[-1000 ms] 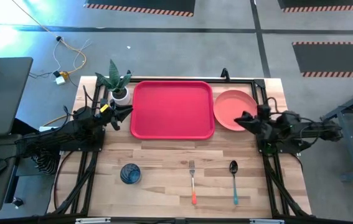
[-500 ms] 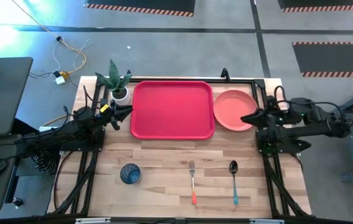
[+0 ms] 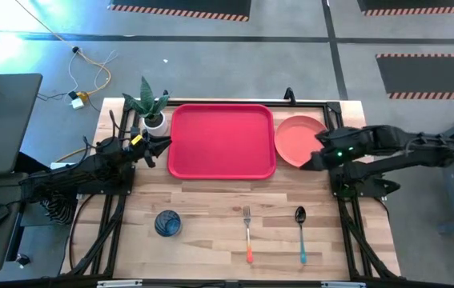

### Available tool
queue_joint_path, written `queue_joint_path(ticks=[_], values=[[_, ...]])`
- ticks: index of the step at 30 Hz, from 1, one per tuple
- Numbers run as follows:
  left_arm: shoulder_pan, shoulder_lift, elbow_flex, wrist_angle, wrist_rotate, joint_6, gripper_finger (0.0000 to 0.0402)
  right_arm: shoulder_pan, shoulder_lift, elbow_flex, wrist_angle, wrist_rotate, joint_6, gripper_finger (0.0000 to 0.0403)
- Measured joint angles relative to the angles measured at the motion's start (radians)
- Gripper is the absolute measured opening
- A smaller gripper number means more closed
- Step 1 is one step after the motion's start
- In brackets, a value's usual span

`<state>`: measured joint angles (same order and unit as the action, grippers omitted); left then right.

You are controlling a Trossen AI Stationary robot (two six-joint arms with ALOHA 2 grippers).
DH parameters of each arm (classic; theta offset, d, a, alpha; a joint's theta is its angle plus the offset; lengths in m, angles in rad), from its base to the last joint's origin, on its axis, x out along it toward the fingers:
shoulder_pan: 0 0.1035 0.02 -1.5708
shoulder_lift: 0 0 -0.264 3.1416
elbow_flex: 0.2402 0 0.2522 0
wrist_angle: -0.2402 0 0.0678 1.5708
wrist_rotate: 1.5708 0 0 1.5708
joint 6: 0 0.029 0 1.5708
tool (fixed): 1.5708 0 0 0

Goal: Pick and place plate/cup/fork/spoon on tray
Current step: Put the blue spoon on the right side of red serving tray

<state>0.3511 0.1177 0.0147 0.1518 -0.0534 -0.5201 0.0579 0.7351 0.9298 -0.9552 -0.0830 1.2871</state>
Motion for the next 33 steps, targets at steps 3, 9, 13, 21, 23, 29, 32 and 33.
queue_joint_path(ticks=[3,9,13,21,23,29,32,33], values=[[0.000,0.000,0.000,0.001,0.000,0.000,0.0104,0.053,0.054,-0.012,-0.021,0.001,0.089,0.0149],[0.000,0.000,0.000,0.001,-0.001,0.000,0.0104,0.187,0.163,-0.022,-0.032,0.032,0.243,0.0149],[0.000,0.000,0.000,0.001,-0.027,0.000,0.0104,0.261,0.224,-0.022,-0.031,0.044,0.336,0.0149],[0.000,0.000,0.000,-0.003,-0.039,0.000,0.0104,0.403,0.332,-0.023,-0.029,0.095,0.540,0.0149],[0.000,0.000,0.000,-0.006,-0.039,0.000,0.0104,0.440,0.365,-0.023,-0.028,0.105,0.594,0.0149],[0.000,0.000,0.000,-0.007,-0.040,0.000,0.0104,0.529,0.468,-0.024,-0.026,0.099,0.715,0.0149],[0.000,0.000,0.000,-0.015,-0.041,-0.001,0.0104,0.562,0.510,-0.024,-0.013,0.099,0.767,0.0149],[0.000,0.000,0.000,-0.017,-0.041,-0.002,0.0104,0.572,0.524,-0.024,-0.007,0.099,0.781,0.0149]])
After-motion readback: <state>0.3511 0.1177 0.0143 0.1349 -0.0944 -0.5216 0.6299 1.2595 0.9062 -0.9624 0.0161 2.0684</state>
